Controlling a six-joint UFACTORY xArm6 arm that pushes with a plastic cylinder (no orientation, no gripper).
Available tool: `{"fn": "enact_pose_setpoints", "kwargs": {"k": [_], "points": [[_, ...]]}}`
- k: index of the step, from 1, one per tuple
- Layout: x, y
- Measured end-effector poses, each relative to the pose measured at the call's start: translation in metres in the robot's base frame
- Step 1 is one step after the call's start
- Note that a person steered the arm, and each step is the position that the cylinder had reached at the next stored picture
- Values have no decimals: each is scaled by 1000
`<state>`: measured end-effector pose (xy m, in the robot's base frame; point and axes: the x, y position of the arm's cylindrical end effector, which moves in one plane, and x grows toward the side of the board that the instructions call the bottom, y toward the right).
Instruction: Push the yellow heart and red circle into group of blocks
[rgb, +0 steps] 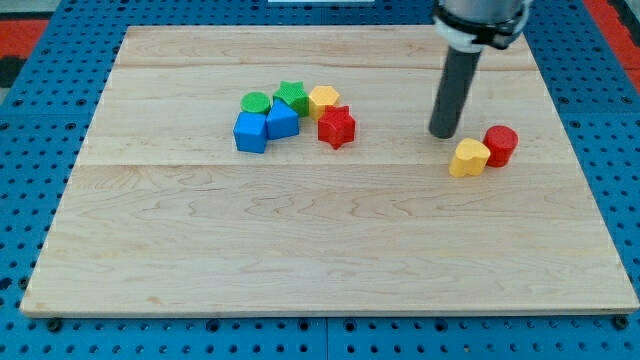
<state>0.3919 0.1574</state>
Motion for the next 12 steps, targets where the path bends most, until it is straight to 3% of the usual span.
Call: {"fn": "enact_pose_setpoints", "kwargs": {"k": [2,3,4,5,7,9,11,12], "points": [[0,97],[12,108],[35,64],[43,-10],[45,-93],[45,-98],[45,-191],[45,-193]]}}
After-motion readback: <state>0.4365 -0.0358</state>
